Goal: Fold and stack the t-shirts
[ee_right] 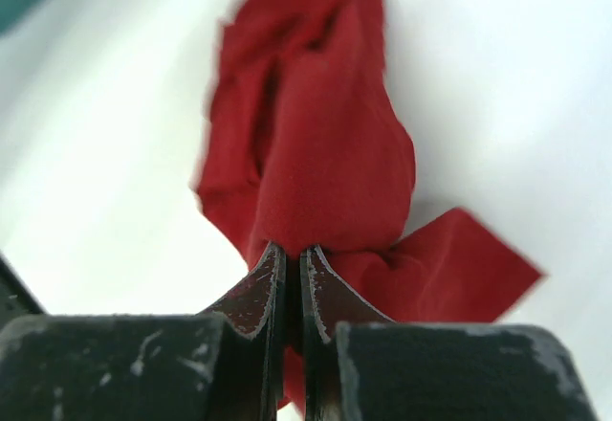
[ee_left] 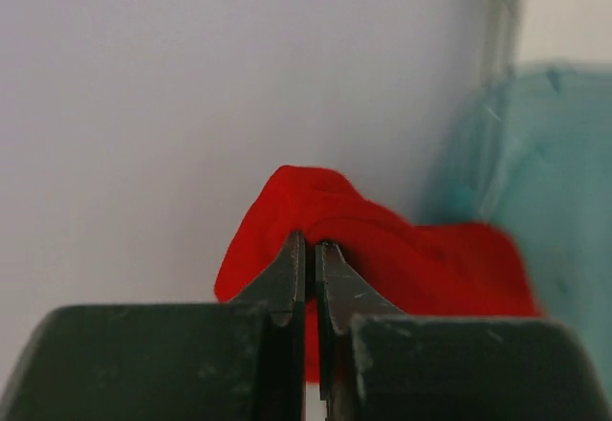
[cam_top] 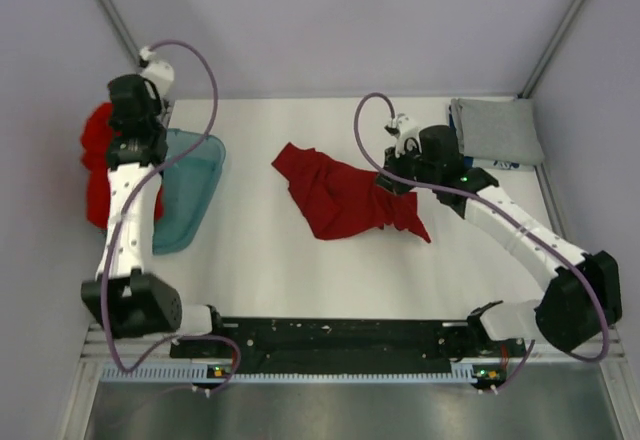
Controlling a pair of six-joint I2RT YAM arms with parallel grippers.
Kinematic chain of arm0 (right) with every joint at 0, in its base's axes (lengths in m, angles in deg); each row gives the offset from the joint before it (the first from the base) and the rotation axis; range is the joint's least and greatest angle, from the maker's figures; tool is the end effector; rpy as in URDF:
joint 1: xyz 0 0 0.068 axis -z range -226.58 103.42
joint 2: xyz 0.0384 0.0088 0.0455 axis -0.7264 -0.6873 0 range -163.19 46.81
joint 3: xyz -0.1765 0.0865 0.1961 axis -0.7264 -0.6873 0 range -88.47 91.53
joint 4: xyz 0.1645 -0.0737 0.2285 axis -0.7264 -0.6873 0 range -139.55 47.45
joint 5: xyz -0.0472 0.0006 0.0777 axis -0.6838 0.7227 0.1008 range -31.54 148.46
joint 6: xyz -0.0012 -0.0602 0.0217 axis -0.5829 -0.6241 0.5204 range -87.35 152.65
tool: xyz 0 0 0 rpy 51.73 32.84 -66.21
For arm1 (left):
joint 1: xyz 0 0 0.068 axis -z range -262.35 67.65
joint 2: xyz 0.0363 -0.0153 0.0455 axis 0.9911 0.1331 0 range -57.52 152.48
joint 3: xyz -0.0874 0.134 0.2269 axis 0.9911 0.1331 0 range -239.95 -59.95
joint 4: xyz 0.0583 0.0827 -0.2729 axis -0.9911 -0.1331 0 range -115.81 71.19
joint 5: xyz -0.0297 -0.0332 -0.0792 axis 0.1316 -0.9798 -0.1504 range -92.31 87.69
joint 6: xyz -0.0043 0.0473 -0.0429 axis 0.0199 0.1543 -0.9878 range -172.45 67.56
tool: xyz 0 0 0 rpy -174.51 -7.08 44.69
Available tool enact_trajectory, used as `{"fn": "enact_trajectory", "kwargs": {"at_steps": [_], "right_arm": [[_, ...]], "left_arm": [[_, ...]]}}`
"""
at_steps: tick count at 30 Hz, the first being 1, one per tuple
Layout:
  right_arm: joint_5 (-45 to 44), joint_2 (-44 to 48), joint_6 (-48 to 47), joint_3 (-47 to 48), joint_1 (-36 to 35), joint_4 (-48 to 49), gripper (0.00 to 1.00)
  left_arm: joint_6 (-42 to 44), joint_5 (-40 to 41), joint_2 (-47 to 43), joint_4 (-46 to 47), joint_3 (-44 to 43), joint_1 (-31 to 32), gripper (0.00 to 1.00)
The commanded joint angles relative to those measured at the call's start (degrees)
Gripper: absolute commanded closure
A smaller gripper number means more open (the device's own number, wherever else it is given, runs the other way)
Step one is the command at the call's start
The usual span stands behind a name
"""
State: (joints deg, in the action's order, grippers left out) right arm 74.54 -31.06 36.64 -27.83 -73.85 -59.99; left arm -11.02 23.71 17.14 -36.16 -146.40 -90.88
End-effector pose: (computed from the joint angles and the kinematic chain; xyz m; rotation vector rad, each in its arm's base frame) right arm 0.3005 0.1705 0.2828 -0.6057 2.1304 0.6124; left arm 0.3182 0.0698 0.4768 0.1417 1.7594 1.0238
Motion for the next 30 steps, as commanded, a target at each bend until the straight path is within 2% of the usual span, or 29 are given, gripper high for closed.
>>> {"fn": "enact_trajectory", "kwargs": {"at_steps": [1, 2, 4, 5, 7, 8, 10, 11, 12, 15, 18, 21, 24, 27, 30], "right_arm": [[8.09, 9.12, -1.0, 3.34, -0.24, 2.75, 1.0], [7.14, 10.53, -0.39, 3.52, -0.16, 2.75, 1.0], [4.76, 11.24, 0.4, 3.95, 0.98, 1.62, 1.0], [4.41, 10.98, 1.28, 4.13, 2.21, 1.0, 1.0], [3.35, 9.58, 4.08, 4.14, 5.54, -0.23, 1.0], [3.0, 8.44, 6.53, 4.05, 7.47, -0.84, 0.85], [4.13, 6.51, 10.67, 3.26, 12.31, -1.38, 0.39], [4.57, 5.98, 11.73, 2.82, 14.33, -1.29, 0.24], [4.58, 5.62, 11.74, 2.55, 14.96, -0.94, 0.2], [11.05, 5.97, 11.3, 0.98, 14.87, 5.01, 0.18], [19.59, 5.27, 16.3, -1.84, 13.04, 15.21, 0.23], [17.25, -0.07, 13.34, 0.51, 6.55, 14.19, 0.27], [14.07, -8.15, 10.16, 4.74, 1.44, 7.25, 0.34], [13.99, -15.28, 11.65, 7.38, 0.37, 3.82, 0.44], [7.94, -18.8, 9.65, 8.18, -1.12, 1.09, 0.44]], "left_arm": [[-3.28, -4.39, 9.88, -9.44, 6.82, -0.08, 0.98], [-3.98, -6.05, 12.16, -12.6, 7.0, -0.08, 0.85], [-5.82, -8.78, 16.38, -19.97, 5.78, 0.45, 0.53], [-7.05, -8.88, 18.49, -22.01, 4.55, 0.62, 0.47], [-8.9, -9.41, 20.35, -23.87, 3.05, 1.41, 0.43], [-9.43, -10.02, 19.75, -23.53, 2.87, 1.85, 0.42], [-10.05, -11.77, 17.82, -22.82, 3.05, 3.34, 0.41], [-10.23, -12.39, 16.76, -22.74, 3.05, 4.57, 0.41], [-10.23, -13.18, 15.54, -22.91, 3.22, 5.89, 0.41], [-7.96, -16.69, 11.58, -22.65, 6.2, 12.29, 0.41], [-6.62, -23.19, 9.9, -20.11, 12.25, 18.1, 0.42], [-8.11, -25.06, 13.75, -15.8, 15.35, 19.52, 0.49], [-11.8, -19.96, 23.14, -19.89, 8.96, 18.12, 0.58], [-14.97, -23.64, 32.1, -24.22, 0.34, 14.09, 0.62], [-16.64, -24.61, 37.13, -24.84, -4.67, 10.57, 0.63]]}}
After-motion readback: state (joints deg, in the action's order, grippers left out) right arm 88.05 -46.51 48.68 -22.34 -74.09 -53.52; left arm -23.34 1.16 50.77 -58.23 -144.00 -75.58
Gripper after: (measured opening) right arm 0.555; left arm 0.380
